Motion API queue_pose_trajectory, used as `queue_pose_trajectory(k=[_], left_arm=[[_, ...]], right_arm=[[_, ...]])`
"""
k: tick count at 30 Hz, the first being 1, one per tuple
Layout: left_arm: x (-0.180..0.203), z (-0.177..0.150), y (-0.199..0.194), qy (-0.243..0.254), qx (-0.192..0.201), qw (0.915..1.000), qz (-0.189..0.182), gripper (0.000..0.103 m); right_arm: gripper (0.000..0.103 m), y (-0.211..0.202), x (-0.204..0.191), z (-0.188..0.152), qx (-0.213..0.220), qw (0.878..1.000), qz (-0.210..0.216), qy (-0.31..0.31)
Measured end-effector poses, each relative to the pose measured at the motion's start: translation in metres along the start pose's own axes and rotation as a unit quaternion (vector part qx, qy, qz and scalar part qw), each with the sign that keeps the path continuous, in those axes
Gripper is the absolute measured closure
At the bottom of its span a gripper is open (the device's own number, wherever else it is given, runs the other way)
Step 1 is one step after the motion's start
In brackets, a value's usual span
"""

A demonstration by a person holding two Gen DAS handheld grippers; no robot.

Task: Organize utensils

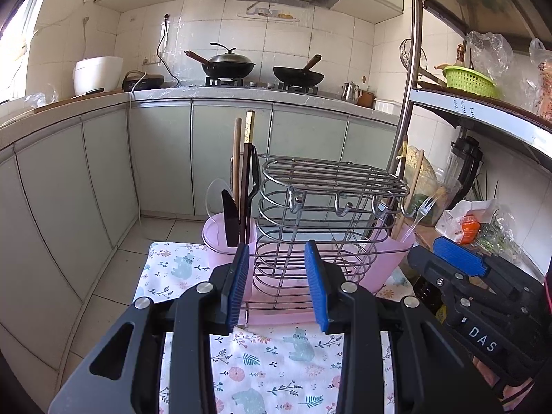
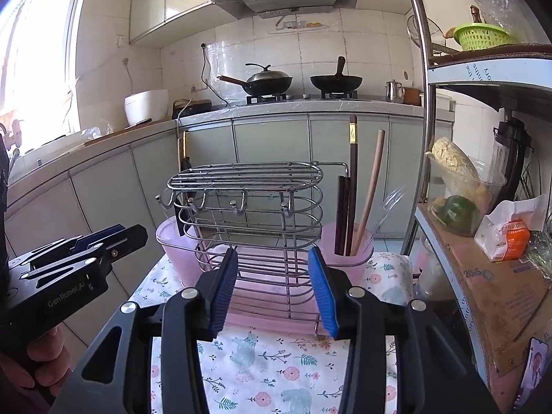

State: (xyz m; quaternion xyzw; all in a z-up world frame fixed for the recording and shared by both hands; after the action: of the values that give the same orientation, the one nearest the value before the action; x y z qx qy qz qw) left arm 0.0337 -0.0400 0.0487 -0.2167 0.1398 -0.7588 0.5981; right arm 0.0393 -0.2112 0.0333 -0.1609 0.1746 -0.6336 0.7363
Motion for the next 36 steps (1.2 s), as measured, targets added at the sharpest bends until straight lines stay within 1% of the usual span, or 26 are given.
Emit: queue_pose_trajectory(k=[28,36], left_arm=[[0.0021,0.0005,-0.0079,0.004,0.005,1.0,0.001,0.07],[0.0003,0.0006,-0.0069,0.002,-0.001,1.0,0.002,0.069]], right_arm=[[0.061,-0.0063,-0.0017,0.0045,0.002,1.0,-0.003,-0.008],[0.061,-0.0077,-0.0006,0.0052,0.002,1.0,-0.004,-0.009]])
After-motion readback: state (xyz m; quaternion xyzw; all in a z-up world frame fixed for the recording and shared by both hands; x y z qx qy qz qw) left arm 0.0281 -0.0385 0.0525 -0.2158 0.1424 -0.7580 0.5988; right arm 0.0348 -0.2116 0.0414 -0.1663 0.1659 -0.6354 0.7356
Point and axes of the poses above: each gripper's, at about its wrist camera, not at the fingertips, and y roughly the way its jaws point, x to its right, z to its top, the point moved 4 cm from there along y, roughly the way its jaws point, and after that the axes turned 8 degrees about -z, right-handed, at the moved point
